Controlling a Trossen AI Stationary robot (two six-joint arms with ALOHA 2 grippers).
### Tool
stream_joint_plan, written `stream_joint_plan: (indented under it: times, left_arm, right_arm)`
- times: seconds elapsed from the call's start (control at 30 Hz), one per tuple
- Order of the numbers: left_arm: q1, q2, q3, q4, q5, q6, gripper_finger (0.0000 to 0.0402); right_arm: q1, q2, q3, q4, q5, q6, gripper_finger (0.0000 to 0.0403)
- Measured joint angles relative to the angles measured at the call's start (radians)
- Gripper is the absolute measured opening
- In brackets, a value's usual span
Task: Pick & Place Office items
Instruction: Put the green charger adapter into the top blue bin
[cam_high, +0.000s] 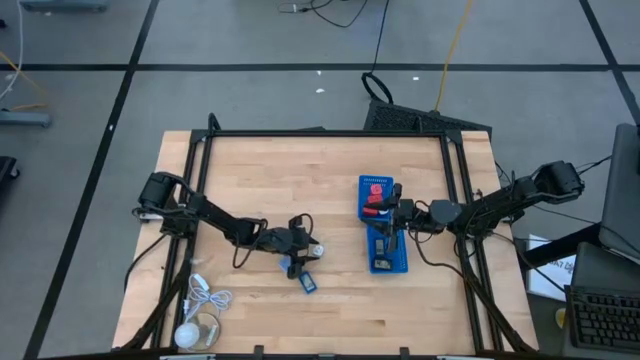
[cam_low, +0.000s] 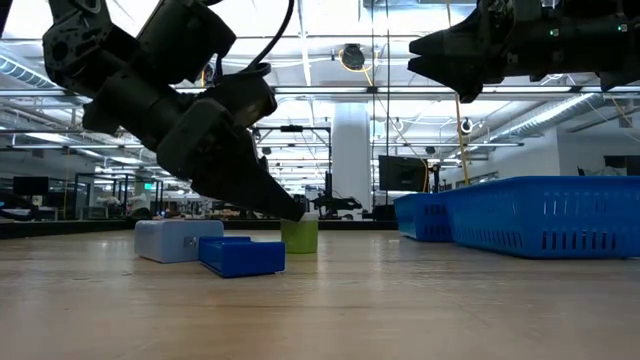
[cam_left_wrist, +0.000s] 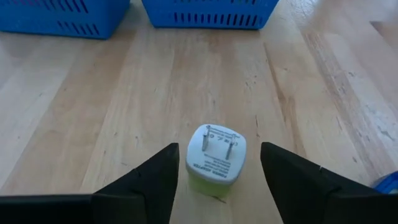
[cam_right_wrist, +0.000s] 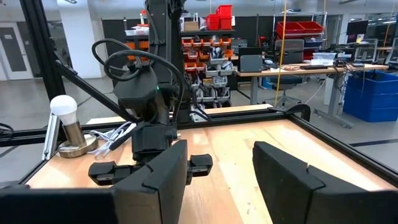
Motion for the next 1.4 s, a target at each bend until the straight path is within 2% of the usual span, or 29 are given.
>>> stream_joint_plan:
  times: [0.17, 0.4, 0.57, 0.7, 0.9, 1.13, 1.3, 1.4]
  left_arm:
    - [0.000, 0.000, 0.000, 0.000, 0.002, 0.030, 0.0200]
    - [0.001, 0.000, 0.000, 0.000, -0.002, 0.061, 0.0142]
    - [0.011, 0.000, 0.000, 0.002, -0.074, 0.057, 0.0113]
    - [0.020, -0.017, -0.002, 0.012, -0.084, 0.060, 0.0089]
    - [0.037, -0.095, 0.025, 0.062, -0.047, 0.095, 0.0007]
    - [0.041, -0.108, 0.049, 0.057, -0.046, 0.103, 0.0033]
    - [0.040, -0.105, 0.050, 0.055, -0.019, 0.095, 0.0036]
    - [0.040, -0.105, 0.050, 0.055, -0.012, 0.095, 0.0037]
  right_arm:
    - [0.000, 0.000, 0.000, 0.000, 0.000, 0.000, 0.0171]
    - [0.000, 0.000, 0.000, 0.000, 0.000, 0.001, 0.0171]
    - [0.000, 0.000, 0.000, 0.000, 0.000, 0.001, 0.0171]
    - [0.000, 0.000, 0.000, -0.006, 0.001, 0.018, 0.0171]
    - [-0.002, 0.037, 0.000, -0.025, 0.002, 0.027, 0.0171]
    - [-0.012, 0.062, 0.000, -0.009, 0.002, 0.027, 0.0171]
    - [0.020, 0.108, 0.024, -0.029, 0.002, 0.051, 0.0171]
    - [0.047, 0.131, 0.103, -0.224, 0.004, 0.077, 0.0172]
